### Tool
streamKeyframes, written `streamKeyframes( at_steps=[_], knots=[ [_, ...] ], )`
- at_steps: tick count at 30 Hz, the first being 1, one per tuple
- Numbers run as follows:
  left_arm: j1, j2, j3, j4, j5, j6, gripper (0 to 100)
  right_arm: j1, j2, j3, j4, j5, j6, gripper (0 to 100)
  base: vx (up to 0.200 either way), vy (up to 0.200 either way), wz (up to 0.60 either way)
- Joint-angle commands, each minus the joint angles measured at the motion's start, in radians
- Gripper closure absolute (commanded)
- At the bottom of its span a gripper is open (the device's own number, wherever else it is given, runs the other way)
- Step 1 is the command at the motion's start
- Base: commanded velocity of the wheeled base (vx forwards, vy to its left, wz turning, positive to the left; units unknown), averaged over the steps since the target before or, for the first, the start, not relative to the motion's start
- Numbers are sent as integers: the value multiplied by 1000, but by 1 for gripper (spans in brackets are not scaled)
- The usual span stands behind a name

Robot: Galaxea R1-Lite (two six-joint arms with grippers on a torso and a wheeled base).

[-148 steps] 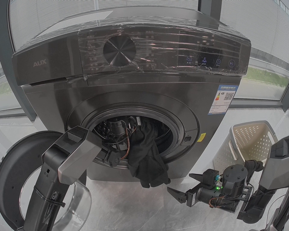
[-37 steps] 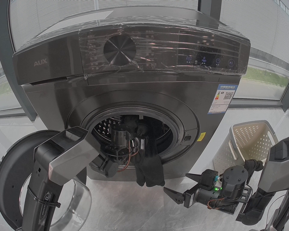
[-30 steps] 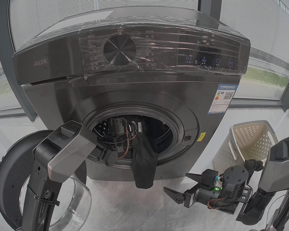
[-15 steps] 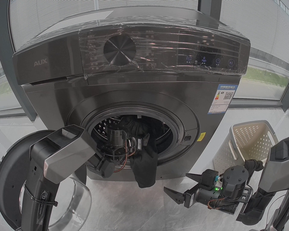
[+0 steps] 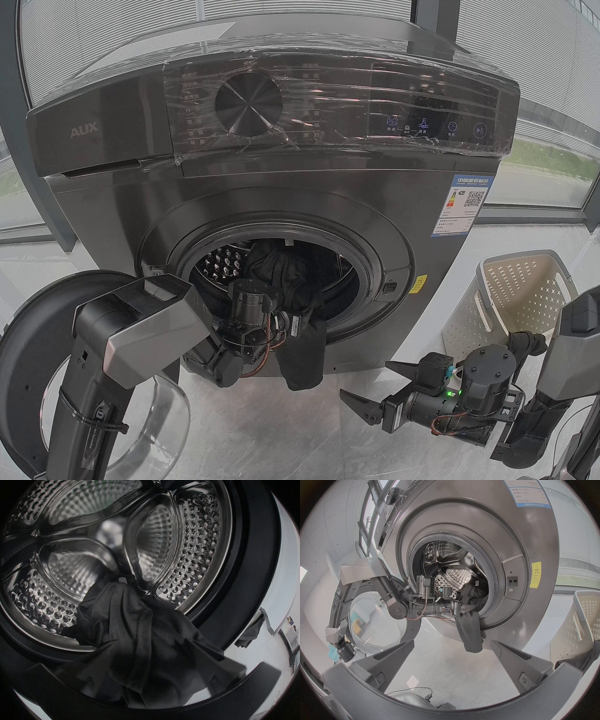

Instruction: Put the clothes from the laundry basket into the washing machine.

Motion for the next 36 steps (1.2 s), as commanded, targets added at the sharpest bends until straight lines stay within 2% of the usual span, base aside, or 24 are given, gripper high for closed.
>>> streamKeyframes(
  at_steps=[1,9,15,18,24,25,30,34,36],
  knots=[
    [1,23,-8,-2,0,1,100,0,1,-4,-1,0,0,0,0,0,0],
    [12,26,-105,-11,22,-6,100,0,0,-6,-1,-1,0,0,0,0,0],
    [61,34,-285,-10,111,-2,100,0,0,-7,-19,-1,-2,0,0,0,0],
    [73,37,-346,1,115,-8,100,0,0,-7,-19,-1,-2,0,0,0,0],
    [73,37,-357,1,114,-13,100,0,-2,-6,-19,-1,-3,0,0,0,0],
    [73,37,-354,0,114,-14,0,0,0,-4,-19,0,-2,0,0,0,0],
    [67,28,-301,-11,114,-22,0,0,0,-4,-19,0,-2,0,0,0,0],
    [47,-12,-196,-13,98,-23,0,0,0,-4,-19,-1,-2,0,0,0,0],
    [19,-46,-101,-8,69,-22,0,0,0,-2,-19,0,-2,0,0,0,0]
  ],
)
